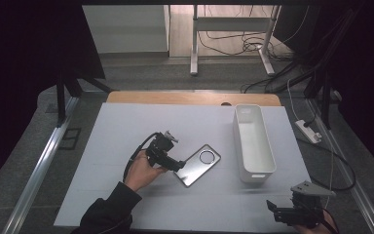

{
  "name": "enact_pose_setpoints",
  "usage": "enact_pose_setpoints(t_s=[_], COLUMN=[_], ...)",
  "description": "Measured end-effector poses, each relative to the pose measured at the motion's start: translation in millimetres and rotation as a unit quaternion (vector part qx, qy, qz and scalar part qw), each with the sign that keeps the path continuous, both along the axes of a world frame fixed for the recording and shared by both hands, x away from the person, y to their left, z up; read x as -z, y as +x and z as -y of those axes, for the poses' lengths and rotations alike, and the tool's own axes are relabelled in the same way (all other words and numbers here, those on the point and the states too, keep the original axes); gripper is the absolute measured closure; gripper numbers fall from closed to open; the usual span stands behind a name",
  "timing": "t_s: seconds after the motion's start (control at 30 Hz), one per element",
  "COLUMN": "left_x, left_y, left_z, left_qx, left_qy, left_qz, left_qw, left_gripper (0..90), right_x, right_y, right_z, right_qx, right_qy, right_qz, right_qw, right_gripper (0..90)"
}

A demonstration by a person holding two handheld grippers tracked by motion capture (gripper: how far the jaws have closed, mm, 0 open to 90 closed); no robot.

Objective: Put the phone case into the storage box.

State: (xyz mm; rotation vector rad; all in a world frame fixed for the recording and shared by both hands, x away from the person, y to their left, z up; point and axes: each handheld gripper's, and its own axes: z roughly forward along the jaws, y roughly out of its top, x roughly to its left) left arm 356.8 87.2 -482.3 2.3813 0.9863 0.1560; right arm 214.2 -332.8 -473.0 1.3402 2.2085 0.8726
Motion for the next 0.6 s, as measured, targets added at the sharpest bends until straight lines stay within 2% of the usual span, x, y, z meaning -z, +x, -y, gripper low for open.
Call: enact_pose_setpoints(t_s=[0.03,0.1,0.17,0.47,0.6], left_x=[0.0,-0.6,-1.0,-1.6,1.7], left_y=[0.5,2.4,3.9,4.4,4.6], left_z=[-0.3,-2.2,-3.3,1.8,5.6], left_qx=[-0.001,0.0,0.001,0.011,0.012], left_qy=[0.005,0.003,0.002,0.015,0.015], left_qz=[0.001,-0.008,-0.011,0.001,0.0], left_qw=[1.0,1.0,0.9999,0.9998,0.9998], left_gripper=[2.0,0.0,0.0,0.0,0.0], right_x=[0.0,0.0,0.1,0.1,0.1], right_y=[0.0,0.0,0.1,0.1,0.1], right_z=[0.0,0.0,0.0,0.1,0.0], right_qx=[0.0,0.0,0.0,0.0,0.0], right_qy=[0.0,0.0,0.0,0.0,0.0], right_qz=[0.0,0.0,-0.001,-0.001,-0.001], right_qw=[1.0,1.0,1.0,1.0,1.0], right_gripper=[1.1,1.1,1.1,1.1,1.1])
